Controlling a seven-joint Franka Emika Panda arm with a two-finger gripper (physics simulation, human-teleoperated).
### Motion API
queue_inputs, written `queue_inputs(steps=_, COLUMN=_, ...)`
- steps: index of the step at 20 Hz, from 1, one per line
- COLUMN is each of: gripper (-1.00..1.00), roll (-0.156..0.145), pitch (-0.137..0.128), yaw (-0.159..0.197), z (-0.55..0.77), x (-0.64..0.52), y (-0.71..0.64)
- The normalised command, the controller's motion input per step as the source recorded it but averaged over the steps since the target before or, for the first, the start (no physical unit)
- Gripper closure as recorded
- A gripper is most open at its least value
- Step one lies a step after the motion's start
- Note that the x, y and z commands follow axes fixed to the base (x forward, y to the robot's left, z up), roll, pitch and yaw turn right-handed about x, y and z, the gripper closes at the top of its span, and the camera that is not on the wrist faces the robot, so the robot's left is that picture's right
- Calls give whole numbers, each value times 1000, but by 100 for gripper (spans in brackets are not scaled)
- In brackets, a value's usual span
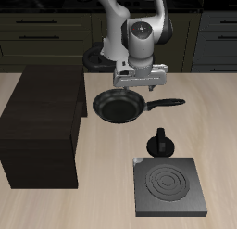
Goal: Place the frypan on top of the shelf
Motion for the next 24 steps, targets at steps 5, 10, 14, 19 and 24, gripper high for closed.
queue_inputs(steps=5, gripper=-100, roll=-2, pitch=10, yaw=6, z=-237, x=10, y=36)
queue_inputs(steps=10, gripper=-100, roll=6, pitch=48, yaw=-11, z=-279, x=62, y=13)
queue_inputs(steps=14, gripper=-100, roll=-3, pitch=34, yaw=6, z=-230, x=20, y=16)
queue_inputs(steps=19, gripper=-100, roll=79, pitch=70, yaw=0, z=-352, x=21, y=90)
queue_inputs(steps=24, gripper=100, roll=-5, pitch=19, yaw=-4, z=-193, x=-38, y=-36)
